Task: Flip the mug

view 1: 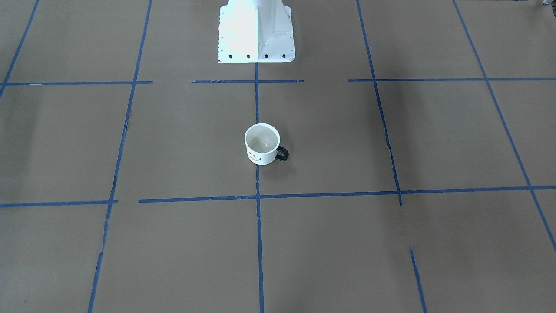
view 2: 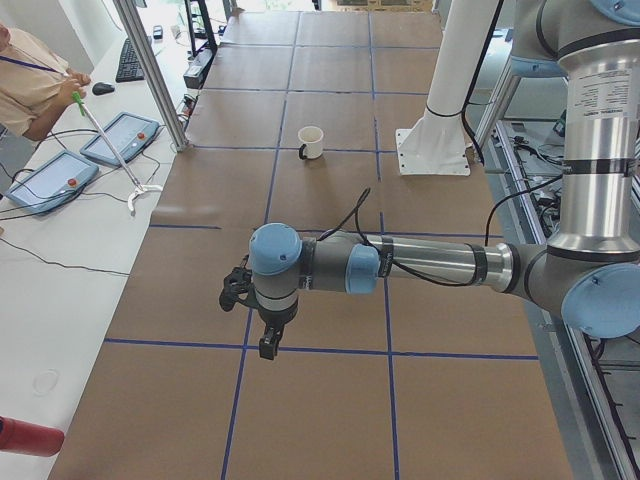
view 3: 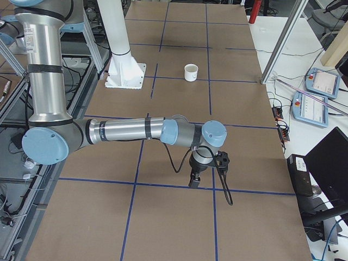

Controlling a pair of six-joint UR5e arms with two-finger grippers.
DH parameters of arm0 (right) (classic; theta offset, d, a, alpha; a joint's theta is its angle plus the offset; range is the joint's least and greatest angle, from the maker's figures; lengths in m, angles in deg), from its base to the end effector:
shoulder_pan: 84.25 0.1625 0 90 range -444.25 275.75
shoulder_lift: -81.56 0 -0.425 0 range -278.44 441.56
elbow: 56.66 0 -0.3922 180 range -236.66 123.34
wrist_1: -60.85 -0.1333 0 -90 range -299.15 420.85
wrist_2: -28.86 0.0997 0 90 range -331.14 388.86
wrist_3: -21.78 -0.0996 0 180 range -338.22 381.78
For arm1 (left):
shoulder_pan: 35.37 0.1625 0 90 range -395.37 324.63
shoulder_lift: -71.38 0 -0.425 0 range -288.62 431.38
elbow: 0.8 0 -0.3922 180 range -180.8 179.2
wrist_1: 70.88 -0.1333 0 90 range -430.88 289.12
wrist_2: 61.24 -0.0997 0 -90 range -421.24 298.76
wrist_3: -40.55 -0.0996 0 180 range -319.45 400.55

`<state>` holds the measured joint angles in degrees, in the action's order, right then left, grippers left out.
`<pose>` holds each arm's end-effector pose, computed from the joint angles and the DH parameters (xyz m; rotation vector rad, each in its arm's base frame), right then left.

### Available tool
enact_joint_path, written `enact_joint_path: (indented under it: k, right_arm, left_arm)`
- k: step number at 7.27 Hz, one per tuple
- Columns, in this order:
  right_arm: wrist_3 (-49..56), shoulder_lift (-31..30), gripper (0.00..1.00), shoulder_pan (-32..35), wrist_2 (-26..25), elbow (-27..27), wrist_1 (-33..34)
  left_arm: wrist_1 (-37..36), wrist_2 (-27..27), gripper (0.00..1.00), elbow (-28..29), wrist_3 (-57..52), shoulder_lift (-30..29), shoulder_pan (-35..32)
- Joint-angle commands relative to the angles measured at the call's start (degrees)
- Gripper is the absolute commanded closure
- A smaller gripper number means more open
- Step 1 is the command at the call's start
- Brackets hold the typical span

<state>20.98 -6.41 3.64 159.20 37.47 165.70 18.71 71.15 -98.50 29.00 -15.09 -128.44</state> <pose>0.0507 -0.4943 0.6353 -0.1631 -0.6987 0.0315 -0.0912 -0.4651 0.6250 0.1564 0.7265 0.1654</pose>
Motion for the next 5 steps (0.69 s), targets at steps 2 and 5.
enact_joint_path:
  k: [2, 5]
  right_arm:
    - [0.0, 0.0, 0.0, 0.0, 0.0, -0.09, 0.0]
    - [0.0, 0.0, 0.0, 0.0, 0.0, 0.0, 0.0]
  left_arm:
    - [0.06, 0.06, 0.0, 0.58, -0.05, 0.43, 0.08]
    - [0.06, 0.06, 0.0, 0.41, 0.04, 0.51, -0.01]
